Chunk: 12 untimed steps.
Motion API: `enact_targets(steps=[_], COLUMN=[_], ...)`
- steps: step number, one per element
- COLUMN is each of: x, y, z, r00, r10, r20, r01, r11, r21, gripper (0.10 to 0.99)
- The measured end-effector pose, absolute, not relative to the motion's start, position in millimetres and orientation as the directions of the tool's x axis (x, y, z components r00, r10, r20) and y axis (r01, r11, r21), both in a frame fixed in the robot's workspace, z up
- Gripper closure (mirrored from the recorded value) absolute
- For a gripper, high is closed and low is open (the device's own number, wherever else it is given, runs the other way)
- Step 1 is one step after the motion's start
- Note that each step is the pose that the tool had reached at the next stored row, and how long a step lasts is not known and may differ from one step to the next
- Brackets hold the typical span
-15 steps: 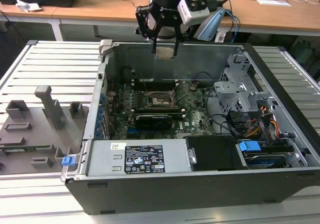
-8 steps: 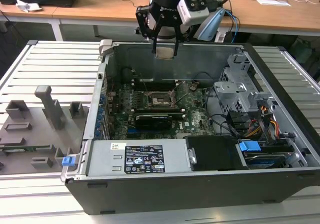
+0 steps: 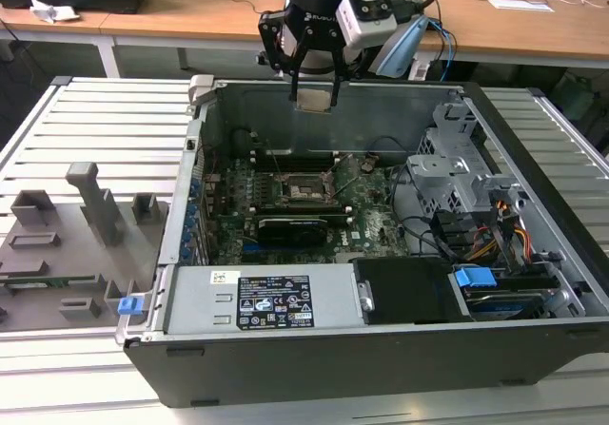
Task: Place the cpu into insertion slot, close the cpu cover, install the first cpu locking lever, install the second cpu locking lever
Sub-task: 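Place the cpu into insertion slot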
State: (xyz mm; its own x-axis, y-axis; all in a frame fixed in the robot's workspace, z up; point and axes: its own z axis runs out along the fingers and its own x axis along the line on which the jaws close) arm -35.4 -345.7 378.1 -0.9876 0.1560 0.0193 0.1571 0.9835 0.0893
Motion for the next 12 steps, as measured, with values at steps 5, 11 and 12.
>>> enact_targets(steps=[5, 11, 12], x=[-35.5, -35.4, -35.5], y=[-345.7, -345.6, -345.6], z=[378.1, 378.1, 378.1], r00=[-0.986, -0.985, -0.985], r10=[0.164, 0.171, 0.173], r20=[0.019, 0.019, 0.019], r01=[0.165, 0.172, 0.174], r11=[0.982, 0.981, 0.981], r21=[0.089, 0.089, 0.089], gripper=[0.557, 0.557, 0.557])
